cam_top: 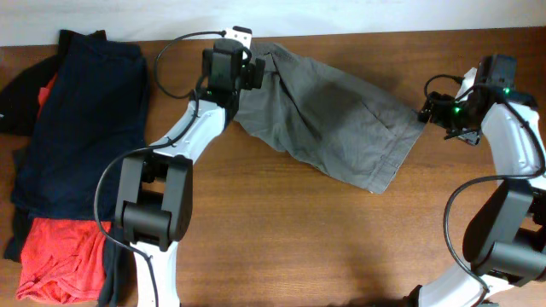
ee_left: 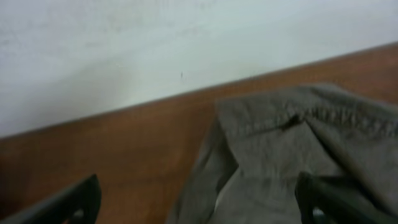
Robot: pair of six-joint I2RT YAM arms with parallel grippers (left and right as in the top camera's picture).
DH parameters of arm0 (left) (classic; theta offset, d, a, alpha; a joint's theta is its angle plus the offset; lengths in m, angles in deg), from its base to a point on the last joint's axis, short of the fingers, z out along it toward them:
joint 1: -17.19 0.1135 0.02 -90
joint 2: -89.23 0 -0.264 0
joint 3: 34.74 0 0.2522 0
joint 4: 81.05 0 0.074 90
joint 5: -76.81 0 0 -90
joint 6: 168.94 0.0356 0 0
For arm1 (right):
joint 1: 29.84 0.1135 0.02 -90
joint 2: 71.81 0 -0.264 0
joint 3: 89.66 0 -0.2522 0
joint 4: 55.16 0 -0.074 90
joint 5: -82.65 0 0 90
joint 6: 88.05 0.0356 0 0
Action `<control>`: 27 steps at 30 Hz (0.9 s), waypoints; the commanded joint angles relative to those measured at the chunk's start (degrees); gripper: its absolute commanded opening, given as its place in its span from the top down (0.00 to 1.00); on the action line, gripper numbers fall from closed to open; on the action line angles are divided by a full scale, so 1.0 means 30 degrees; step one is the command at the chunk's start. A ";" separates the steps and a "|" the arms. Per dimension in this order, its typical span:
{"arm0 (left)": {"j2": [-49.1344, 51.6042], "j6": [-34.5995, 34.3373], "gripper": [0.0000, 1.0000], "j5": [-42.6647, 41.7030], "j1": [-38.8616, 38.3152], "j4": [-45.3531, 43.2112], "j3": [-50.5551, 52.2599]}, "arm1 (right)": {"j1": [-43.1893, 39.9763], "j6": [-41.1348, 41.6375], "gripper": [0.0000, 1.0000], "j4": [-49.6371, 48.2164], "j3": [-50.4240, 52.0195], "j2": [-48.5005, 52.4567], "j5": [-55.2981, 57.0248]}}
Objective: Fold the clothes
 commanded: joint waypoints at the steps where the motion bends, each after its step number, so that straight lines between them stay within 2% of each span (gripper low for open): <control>1: -0.1231 0.0095 0.01 0.0182 0.0219 0.5173 -0.3351 | 0.0561 -0.0619 0.07 0.2353 -0.2259 -0.1013 -0.1457; 3: -0.1239 0.1515 0.01 -0.0495 0.0175 0.7694 -0.4583 | 0.1122 -0.0678 0.08 0.3548 -0.2827 -0.1013 -0.1486; 6: -0.1166 0.3133 0.01 -0.2171 0.0175 0.9034 -0.4685 | 0.2149 -0.0670 0.10 0.4197 -0.2812 -0.0991 -0.1661; 10: -0.0648 0.3322 0.01 -0.2514 0.0554 0.9989 -0.4685 | 0.3366 -0.0670 0.10 0.4554 -0.2790 -0.0969 -0.1654; 15: 0.0466 0.3322 0.06 -0.2769 0.1515 1.1220 -0.4685 | 0.4204 -0.0678 0.10 0.4634 -0.2790 -0.0969 -0.1654; 23: 0.1712 0.3293 0.07 -0.8553 0.3453 1.3202 -0.4685 | 0.4269 -0.0678 0.10 0.4677 -0.2790 -0.0969 -0.1661; 27: 0.2186 0.3235 0.11 -0.8859 0.3570 1.3194 -0.4685 | 0.4269 -0.0685 0.10 0.4699 -0.2790 -0.0969 -0.1661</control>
